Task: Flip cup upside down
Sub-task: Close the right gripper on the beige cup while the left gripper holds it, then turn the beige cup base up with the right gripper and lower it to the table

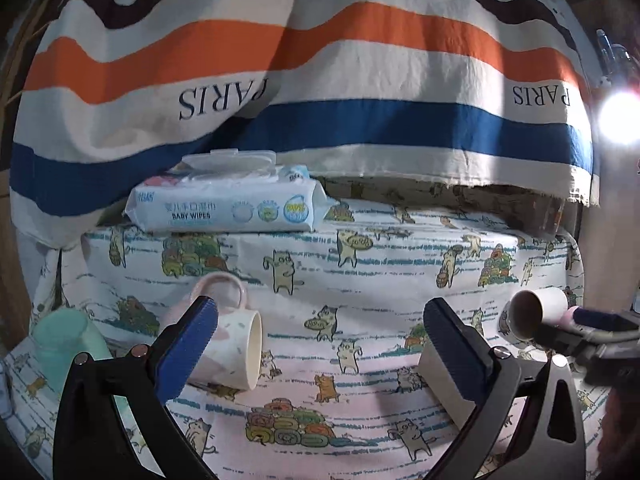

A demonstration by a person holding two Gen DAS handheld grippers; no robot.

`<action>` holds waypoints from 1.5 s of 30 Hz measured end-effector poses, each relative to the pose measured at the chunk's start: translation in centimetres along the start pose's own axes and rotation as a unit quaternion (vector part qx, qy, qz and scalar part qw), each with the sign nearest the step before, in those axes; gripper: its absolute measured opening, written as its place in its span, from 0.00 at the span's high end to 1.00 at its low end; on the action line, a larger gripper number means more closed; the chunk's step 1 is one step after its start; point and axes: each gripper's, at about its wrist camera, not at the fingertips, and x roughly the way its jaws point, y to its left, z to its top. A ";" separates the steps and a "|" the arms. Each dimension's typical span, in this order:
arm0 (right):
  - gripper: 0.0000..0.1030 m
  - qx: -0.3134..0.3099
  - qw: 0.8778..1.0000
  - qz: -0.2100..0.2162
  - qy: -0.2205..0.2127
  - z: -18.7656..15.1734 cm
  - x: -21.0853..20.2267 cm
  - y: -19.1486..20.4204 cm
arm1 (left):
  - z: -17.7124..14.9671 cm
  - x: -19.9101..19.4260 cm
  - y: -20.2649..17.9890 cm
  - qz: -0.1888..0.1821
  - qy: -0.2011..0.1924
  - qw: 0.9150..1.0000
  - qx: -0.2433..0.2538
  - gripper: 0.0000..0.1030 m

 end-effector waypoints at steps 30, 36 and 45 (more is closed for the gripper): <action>0.34 -0.059 0.990 -0.010 0.125 -2.5 5.2 2.8 | -0.3 -0.6 0.6 0.009 0.007 1.000 -0.024 0.01; 0.34 -0.067 0.992 -0.011 0.102 0.0 4.3 3.3 | -0.3 -0.6 0.6 0.011 0.007 1.000 -0.021 0.01; 0.34 -0.075 0.993 -0.014 0.090 0.7 4.1 3.5 | -0.3 -0.7 0.5 0.010 0.004 1.000 -0.021 0.01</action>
